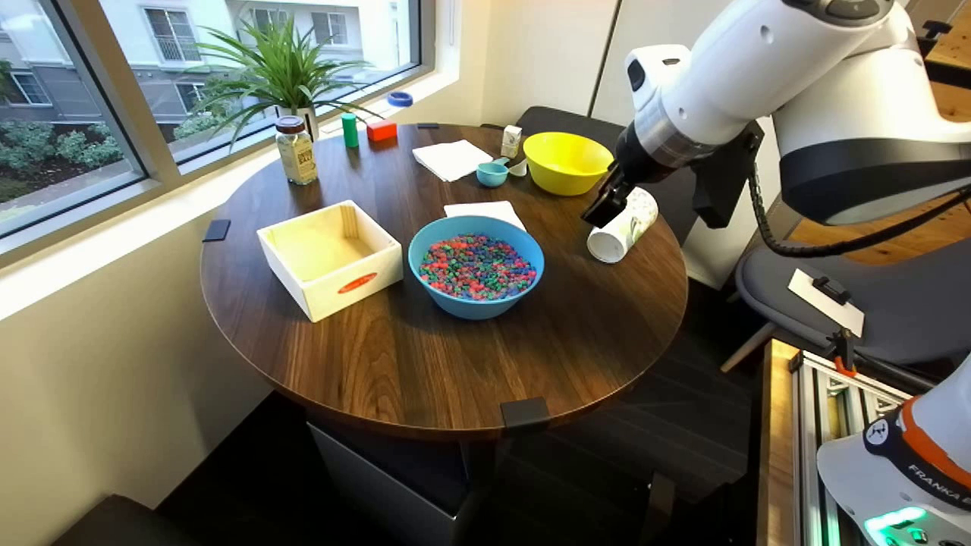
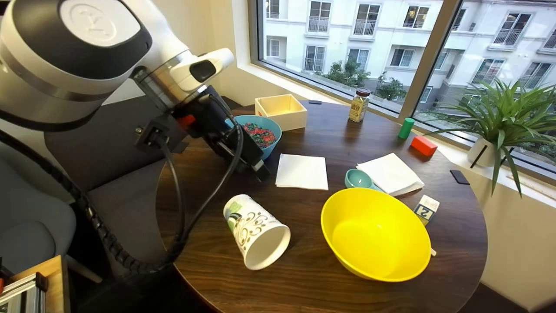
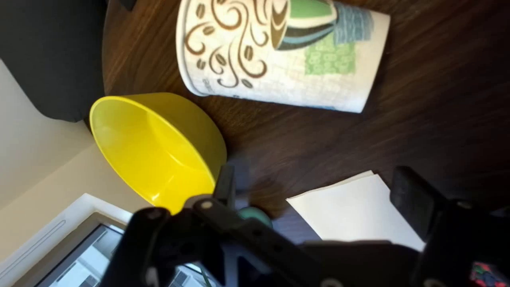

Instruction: Place the coffee cup upright

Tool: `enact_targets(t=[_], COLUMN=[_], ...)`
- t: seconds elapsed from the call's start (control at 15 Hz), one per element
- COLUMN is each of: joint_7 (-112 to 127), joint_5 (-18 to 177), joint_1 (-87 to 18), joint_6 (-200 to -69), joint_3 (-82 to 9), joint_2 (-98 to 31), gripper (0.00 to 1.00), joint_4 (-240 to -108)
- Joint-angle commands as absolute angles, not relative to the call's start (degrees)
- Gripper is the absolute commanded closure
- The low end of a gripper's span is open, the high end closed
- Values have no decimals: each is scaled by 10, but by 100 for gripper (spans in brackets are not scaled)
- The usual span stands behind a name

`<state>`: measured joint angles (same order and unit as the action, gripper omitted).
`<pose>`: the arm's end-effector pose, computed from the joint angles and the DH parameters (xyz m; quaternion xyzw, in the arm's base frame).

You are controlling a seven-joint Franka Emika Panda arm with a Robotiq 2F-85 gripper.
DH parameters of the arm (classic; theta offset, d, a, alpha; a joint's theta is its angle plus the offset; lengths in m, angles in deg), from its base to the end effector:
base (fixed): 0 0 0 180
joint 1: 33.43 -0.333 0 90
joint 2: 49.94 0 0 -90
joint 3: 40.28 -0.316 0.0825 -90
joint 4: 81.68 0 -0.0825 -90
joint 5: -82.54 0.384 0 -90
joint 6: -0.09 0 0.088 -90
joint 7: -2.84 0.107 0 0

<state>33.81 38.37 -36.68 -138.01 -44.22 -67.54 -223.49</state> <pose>0.4560 0.0539 0.4299 0.9485 0.0529 0.1984 0.2411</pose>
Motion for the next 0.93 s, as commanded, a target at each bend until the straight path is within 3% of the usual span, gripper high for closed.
enact_targets(t=[0.0,0.67,0.87], joint_7=[265,53,-19], joint_5=[502,794,826], joint_1=[-361,-324,-317], joint_6=[-1378,-1264,-1306], joint_3=[-427,-334,-294], joint_2=[-702,-814,-830], gripper=[0,0,0], joint_4=[-2233,-2245,-2265])
